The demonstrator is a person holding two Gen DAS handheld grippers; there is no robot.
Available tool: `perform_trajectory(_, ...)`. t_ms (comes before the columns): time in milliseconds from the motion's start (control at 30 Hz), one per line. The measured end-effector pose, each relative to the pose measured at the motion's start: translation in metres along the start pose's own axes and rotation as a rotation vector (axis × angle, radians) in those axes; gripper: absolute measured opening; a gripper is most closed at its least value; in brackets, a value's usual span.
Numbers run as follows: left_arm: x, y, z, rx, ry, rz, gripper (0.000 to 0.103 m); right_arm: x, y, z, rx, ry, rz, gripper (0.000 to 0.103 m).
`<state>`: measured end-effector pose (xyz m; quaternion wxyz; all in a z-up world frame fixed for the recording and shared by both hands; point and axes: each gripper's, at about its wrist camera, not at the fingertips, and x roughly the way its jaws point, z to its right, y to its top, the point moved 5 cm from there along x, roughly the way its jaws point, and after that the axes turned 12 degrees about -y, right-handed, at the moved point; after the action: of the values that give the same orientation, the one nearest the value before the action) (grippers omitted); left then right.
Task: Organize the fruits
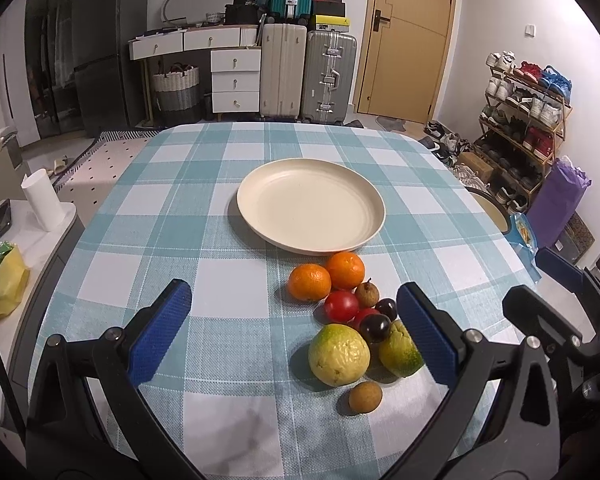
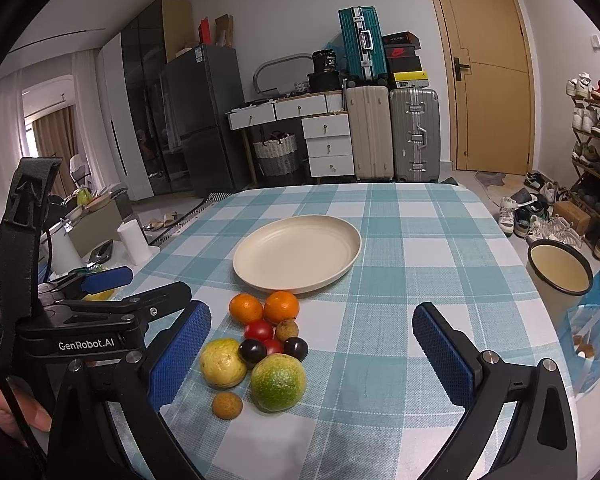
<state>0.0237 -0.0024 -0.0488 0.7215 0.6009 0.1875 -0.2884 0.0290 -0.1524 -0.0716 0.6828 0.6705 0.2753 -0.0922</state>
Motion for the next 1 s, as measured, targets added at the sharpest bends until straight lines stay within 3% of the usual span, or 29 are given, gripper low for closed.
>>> perform_trajectory(567,0.018,-0.014,-0.014,-0.054,-0.037,-0.075,0.102,0.0,-0.001,0.001,0.005,0.001,-0.009,0.103)
perform_trajectory(767,0.035,-0.027,-0.011,-0.082,-0.16,-0.135,0.102,0.001,-0.002,0.001,-0.002,0.001,-0.014,0.103)
perform_trajectory(1000,0.052,-0.044,-0.016,-0.097,-0.189,-0.19,0.102,0.003,-0.003,0.003,-0.004,-0.005,-0.018,0.103)
